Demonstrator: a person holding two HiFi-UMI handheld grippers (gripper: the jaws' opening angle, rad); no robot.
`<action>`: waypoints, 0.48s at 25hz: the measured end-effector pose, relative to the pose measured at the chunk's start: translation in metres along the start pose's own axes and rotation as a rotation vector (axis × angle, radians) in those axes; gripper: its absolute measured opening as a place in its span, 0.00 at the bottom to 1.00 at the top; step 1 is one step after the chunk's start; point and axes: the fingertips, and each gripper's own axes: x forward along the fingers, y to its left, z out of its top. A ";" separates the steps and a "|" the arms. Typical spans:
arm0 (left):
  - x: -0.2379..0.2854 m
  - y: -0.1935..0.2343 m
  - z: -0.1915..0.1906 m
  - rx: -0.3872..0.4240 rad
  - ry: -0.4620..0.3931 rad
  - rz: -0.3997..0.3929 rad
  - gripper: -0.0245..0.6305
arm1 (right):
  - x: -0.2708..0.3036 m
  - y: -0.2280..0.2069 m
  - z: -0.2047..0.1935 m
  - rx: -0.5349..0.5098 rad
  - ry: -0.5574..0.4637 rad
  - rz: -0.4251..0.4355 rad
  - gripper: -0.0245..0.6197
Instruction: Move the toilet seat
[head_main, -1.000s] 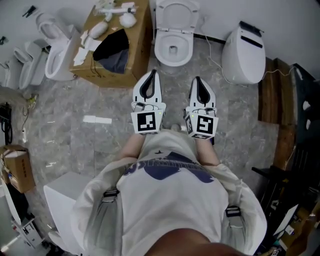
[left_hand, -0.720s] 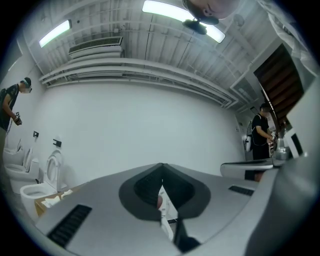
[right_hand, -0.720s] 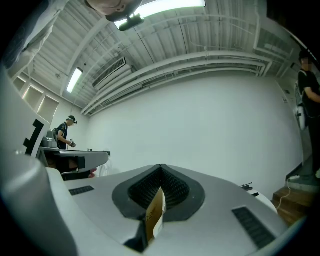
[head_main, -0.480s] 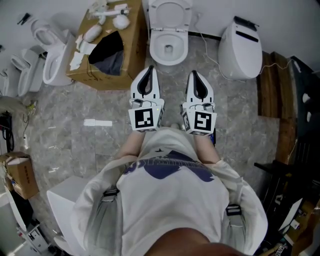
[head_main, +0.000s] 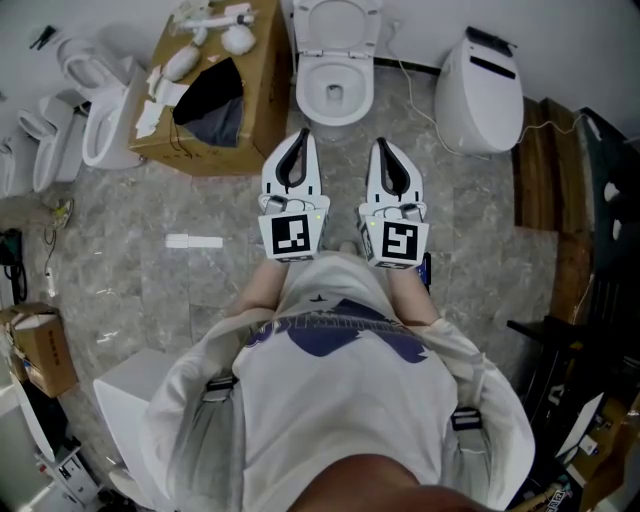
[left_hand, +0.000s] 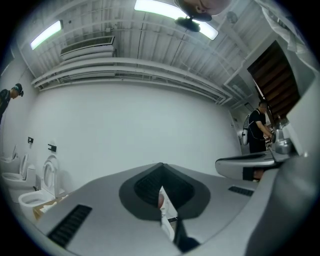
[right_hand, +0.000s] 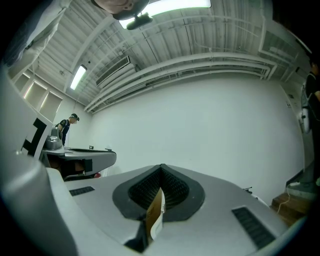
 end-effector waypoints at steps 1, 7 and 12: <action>0.000 0.000 0.001 -0.001 -0.003 -0.001 0.03 | 0.000 0.000 0.001 0.002 -0.002 0.001 0.05; 0.002 0.002 0.002 0.001 -0.006 -0.002 0.03 | 0.003 -0.003 0.003 0.007 -0.011 0.001 0.05; 0.002 0.003 0.002 0.010 -0.005 -0.002 0.03 | 0.003 -0.004 0.004 -0.001 -0.014 0.004 0.05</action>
